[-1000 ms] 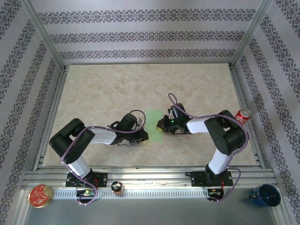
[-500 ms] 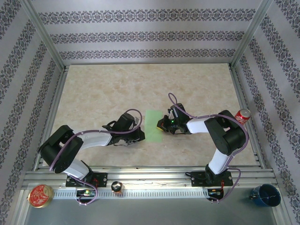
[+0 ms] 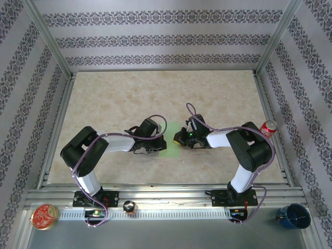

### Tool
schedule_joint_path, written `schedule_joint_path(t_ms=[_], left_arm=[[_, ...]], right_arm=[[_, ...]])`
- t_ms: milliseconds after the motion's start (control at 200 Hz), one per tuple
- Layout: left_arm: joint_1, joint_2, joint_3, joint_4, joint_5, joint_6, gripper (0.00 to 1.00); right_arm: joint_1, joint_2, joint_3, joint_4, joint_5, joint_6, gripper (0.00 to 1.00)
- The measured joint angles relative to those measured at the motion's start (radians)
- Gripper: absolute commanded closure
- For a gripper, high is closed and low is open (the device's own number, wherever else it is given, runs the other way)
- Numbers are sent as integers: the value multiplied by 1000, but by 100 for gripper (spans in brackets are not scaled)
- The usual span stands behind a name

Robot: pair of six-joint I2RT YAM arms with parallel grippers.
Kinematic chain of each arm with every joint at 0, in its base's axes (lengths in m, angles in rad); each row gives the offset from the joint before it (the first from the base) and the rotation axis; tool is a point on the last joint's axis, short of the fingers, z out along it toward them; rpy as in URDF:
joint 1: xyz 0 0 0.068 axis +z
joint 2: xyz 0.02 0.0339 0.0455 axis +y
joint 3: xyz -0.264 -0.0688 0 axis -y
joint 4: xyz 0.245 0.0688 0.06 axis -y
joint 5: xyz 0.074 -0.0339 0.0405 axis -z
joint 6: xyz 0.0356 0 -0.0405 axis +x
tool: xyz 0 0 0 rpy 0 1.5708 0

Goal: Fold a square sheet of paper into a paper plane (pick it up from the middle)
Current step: Fold the triangle a second time at the center of the table.

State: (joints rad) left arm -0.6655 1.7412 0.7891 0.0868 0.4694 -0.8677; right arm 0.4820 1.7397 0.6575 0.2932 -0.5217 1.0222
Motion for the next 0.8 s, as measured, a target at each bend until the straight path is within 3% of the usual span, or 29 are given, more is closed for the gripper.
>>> schedule_joint_path(t_ms=[395, 595, 804], left_arm=[[0, -18, -60, 74, 4, 0, 97], [0, -18, -61, 75, 4, 1, 97], [0, -18, -60, 74, 5, 4, 100]], right_arm=[[55, -67, 9, -80, 3, -56, 100], [117, -16, 35, -72, -13, -55, 100], [97, 11, 29, -49, -34, -41, 100]])
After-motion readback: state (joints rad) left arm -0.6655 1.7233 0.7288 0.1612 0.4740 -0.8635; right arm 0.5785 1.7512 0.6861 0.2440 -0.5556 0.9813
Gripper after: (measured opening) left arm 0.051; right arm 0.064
